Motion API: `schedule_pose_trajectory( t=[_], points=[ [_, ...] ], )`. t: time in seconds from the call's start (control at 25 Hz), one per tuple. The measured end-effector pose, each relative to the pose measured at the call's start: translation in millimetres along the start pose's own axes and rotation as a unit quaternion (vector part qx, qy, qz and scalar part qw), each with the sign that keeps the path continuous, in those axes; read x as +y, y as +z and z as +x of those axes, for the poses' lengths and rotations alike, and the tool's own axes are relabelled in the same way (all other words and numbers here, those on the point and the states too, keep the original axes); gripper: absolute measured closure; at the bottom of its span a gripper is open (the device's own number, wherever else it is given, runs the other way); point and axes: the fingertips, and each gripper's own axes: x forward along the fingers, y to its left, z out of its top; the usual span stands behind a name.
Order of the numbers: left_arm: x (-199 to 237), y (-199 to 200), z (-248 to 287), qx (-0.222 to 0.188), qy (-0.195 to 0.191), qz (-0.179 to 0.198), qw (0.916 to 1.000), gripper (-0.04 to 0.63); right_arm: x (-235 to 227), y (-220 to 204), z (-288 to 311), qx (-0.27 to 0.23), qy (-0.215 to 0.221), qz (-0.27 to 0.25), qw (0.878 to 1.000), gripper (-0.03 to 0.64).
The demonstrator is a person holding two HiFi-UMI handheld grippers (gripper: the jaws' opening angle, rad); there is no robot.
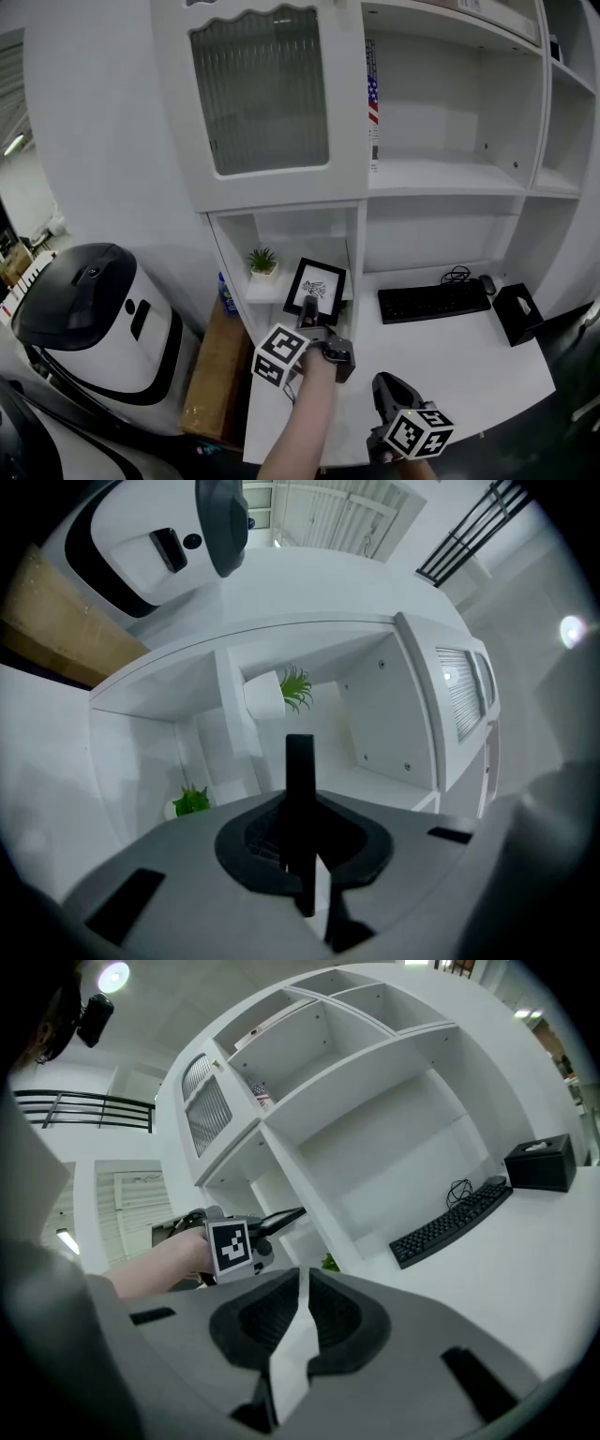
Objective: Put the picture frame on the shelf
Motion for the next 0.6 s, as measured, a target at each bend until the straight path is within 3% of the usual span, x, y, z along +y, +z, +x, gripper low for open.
schedule_pose_trajectory(
  t=[0.4,0.6],
  points=[
    [7.4,4.5,18.3,-0.030,0.017,-0.003,0.9994,0.568,-9.6,-1.9,9.7,0.010,-0.004,0.001,1.000,0.598],
    [11.8,4.1,24.5,-0.041,0.023,-0.031,0.9984,0.568,-10.3,-3.2,15.3,0.020,-0.004,-0.010,1.000,0.598]
  ],
)
